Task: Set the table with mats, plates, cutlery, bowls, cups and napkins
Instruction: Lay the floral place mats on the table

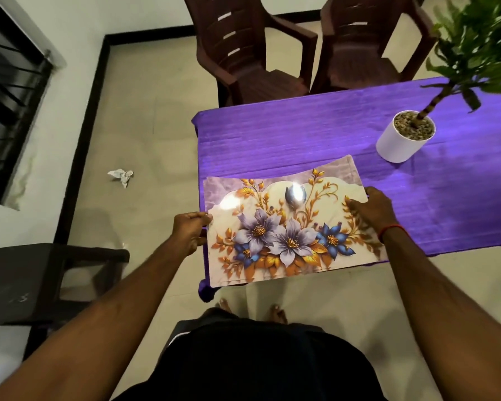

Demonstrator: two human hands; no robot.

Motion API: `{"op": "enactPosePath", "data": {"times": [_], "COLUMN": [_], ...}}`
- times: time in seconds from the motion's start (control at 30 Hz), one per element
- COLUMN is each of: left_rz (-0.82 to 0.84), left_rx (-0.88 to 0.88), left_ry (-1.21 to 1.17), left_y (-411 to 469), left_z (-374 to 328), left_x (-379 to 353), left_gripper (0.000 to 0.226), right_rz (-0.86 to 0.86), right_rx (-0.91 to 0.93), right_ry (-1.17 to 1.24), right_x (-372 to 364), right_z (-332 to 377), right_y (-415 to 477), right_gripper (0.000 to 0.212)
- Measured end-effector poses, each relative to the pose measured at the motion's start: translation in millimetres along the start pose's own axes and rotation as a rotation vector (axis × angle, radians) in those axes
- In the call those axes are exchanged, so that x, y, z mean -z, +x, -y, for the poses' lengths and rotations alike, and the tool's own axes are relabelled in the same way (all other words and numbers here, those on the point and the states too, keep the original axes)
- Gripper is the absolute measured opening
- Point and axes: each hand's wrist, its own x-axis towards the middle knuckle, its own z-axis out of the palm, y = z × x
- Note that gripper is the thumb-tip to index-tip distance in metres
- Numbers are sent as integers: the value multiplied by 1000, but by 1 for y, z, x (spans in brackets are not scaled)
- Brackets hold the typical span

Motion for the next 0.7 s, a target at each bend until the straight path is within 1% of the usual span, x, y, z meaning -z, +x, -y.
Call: {"op": "enactPosePath", "data": {"times": [0.17, 0.3, 0.37, 0.47, 0.53, 0.7], "left_rz": [-44, -112, -138, -159, -175, -206], "left_rx": [-41, -87, -113, -155, -177, -254], "left_ry": [-18, -11, 30, 79, 140, 420], "left_y": [11, 19, 20, 24, 24, 23], "left_z": [0, 6, 7, 12, 16, 27], "left_x": [0, 3, 5, 8, 10, 19], "left_gripper": [12, 23, 21, 11, 12, 23], "right_rz": [-47, -93, -117, -152, -174, -209], "right_rx": [5, -13, -32, -49, -68, -101], "right_ry": [-84, -119, -123, -137, -141, -127], "right_x": [-2, -3, -2, -3, -3, -4], "right_z": [-9, -10, -11, -15, -15, -11], "right_y": [11, 19, 22, 26, 25, 22], "right_gripper": [42, 39, 42, 43, 44, 45]}}
